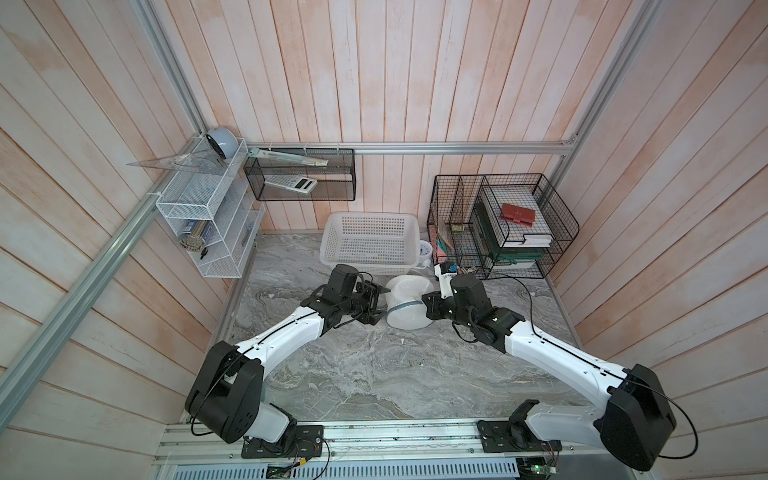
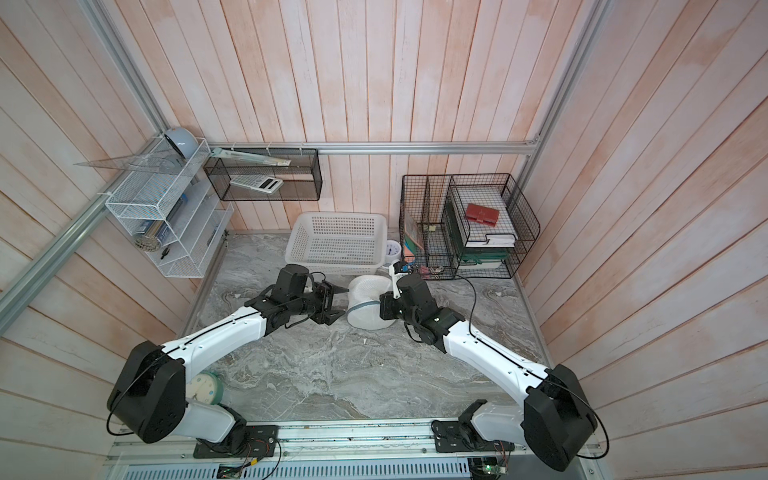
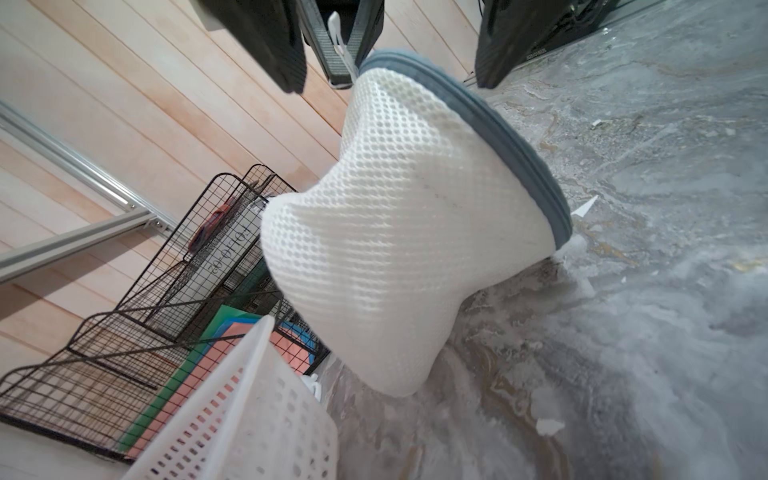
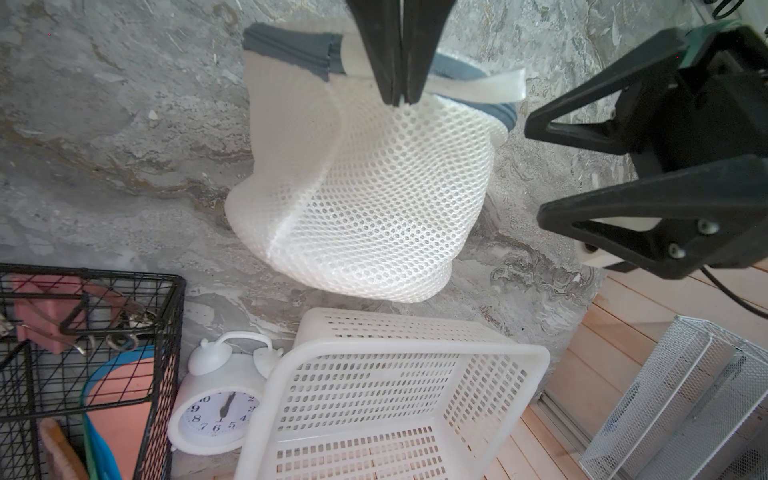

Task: Turn the laundry bag inside out
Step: Zip the zipper on the laundry bag, then place the laundry bag at the center of the board.

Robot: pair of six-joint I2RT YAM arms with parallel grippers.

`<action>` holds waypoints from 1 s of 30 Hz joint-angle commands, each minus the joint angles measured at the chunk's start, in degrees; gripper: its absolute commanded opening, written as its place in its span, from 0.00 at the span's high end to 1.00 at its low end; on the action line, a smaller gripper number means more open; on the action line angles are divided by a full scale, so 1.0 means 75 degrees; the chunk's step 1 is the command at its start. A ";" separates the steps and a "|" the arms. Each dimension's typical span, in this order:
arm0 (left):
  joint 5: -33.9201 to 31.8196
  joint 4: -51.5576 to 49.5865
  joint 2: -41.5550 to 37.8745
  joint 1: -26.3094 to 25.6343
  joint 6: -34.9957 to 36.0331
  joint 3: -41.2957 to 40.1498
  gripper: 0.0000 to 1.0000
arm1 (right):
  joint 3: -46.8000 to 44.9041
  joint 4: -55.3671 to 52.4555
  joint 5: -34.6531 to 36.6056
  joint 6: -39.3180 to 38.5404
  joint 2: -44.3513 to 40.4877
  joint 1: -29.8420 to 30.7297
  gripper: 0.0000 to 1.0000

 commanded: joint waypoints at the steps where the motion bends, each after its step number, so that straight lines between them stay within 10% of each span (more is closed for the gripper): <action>1: -0.0222 -0.1140 -0.0521 0.0368 0.0908 0.0376 0.22 | 0.0488 -0.0269 -0.0305 0.0137 -0.0020 0.0004 1.00; 10: -0.0620 -0.3170 -0.1072 0.1441 0.2810 0.1218 0.00 | 0.1702 -0.0798 -0.0427 -0.0047 0.0327 0.0118 1.00; 30: -0.1156 -0.3711 -0.0826 0.1940 0.4076 0.1653 0.00 | 0.2671 -0.3449 -0.0791 -0.0185 -0.0123 0.0113 1.00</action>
